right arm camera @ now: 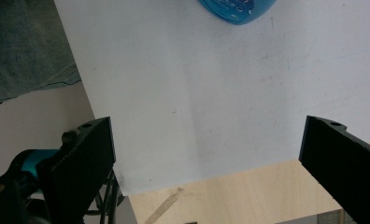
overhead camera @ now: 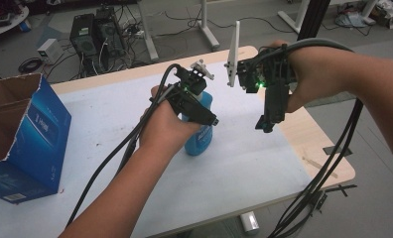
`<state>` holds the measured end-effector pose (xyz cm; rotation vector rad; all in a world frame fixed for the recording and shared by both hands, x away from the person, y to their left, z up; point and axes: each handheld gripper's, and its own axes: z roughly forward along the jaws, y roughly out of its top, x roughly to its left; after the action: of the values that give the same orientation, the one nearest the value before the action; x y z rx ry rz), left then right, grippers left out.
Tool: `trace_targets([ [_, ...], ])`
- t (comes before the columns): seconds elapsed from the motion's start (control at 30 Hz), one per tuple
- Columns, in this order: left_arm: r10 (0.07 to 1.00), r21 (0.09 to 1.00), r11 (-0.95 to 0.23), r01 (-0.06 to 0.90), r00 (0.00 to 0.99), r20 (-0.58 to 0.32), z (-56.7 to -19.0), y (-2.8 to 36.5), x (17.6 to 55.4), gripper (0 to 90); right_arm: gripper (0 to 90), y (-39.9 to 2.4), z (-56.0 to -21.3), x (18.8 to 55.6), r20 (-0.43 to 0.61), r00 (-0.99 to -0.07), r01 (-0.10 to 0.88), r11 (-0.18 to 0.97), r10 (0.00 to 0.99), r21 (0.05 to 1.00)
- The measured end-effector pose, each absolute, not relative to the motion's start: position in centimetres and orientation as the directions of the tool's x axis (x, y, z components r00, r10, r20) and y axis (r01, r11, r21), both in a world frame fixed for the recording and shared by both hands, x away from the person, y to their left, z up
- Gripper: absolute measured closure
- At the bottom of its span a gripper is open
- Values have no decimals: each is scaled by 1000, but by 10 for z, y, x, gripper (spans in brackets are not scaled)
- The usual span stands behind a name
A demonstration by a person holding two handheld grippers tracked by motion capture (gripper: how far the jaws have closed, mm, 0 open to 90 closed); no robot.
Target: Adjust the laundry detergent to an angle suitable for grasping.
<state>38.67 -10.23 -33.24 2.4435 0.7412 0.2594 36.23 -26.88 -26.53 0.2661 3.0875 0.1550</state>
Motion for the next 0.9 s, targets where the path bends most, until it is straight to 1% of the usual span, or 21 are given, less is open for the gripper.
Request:
trace_targets([
  [0.07,563,573,-683,453,826,18,-332,-102,387,283,27,-269,-265,362,-31,-984,169,980,173,108],
  [0.17,559,574,-682,453,829,11,-332,-102,387,323,27,-271,-265,363,-30,-983,175,979,179,105],
  [0.37,561,574,-680,457,828,6,-332,-103,387,344,27,-271,-266,363,-30,-983,177,979,181,101],
  [0.57,566,569,-680,463,825,5,-332,-102,388,347,27,-269,-265,364,-32,-984,169,980,173,109],
  [0.63,567,571,-677,465,824,1,-332,-102,387,372,27,-269,-266,364,-30,-984,169,980,173,105],
  [0.9,582,574,-667,476,813,3,-332,-102,387,382,27,-270,-266,364,-30,-983,175,979,179,104],
])
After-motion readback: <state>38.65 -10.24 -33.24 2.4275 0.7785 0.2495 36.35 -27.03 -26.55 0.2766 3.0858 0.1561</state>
